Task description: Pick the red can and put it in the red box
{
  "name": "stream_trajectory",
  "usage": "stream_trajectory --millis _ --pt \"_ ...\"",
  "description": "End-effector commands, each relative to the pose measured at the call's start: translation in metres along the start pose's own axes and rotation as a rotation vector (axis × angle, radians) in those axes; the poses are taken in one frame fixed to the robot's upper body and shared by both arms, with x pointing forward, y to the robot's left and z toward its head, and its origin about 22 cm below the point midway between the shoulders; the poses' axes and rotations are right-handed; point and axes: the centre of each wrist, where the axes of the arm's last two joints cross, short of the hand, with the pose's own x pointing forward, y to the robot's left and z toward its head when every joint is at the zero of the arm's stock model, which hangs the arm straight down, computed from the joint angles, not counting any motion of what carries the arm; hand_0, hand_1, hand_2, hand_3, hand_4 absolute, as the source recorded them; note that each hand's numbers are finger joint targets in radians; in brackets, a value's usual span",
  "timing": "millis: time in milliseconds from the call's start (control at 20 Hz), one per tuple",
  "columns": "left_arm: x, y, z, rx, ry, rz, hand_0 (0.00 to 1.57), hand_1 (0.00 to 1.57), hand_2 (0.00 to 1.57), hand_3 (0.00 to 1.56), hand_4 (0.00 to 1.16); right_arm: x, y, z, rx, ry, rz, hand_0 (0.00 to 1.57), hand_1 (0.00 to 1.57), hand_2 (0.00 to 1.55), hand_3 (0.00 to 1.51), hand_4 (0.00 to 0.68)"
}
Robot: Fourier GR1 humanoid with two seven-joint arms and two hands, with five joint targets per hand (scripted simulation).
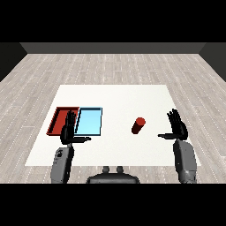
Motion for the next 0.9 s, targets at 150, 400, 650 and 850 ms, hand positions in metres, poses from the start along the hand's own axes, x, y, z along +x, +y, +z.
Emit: stream_trajectory --millis 150,400,650,850 --pt "0.007 -0.008 0.008 0.009 -0.019 0.009 0.0 0.0 0.0 0.0 0.0 -0.028 0.042 -0.02 0.015 0.048 -0.04 0.0 0.0 0.0 0.0 0.0" --pt "-0.007 0.018 0.003 0.023 -0.016 0.032 0.0 0.0 0.0 0.0 0.0 -0.039 0.055 -0.017 0.03 0.088 -0.075 0.0 0.0 0.0 0.0 0.0" --pt "0.016 0.012 0.027 0.011 -0.023 -0.006 0.0 0.0 0.0 0.0 0.0 -0.046 0.066 -0.028 0.053 0.093 -0.098 0.0 0.0 0.0 0.0 0.0" --pt "-0.003 -0.002 0.005 0.014 -0.015 0.02 0.0 0.0 0.0 0.0 0.0 -0.035 0.07 -0.029 0.063 0.124 -0.114 0.0 0.0 0.0 0.0 0.0"
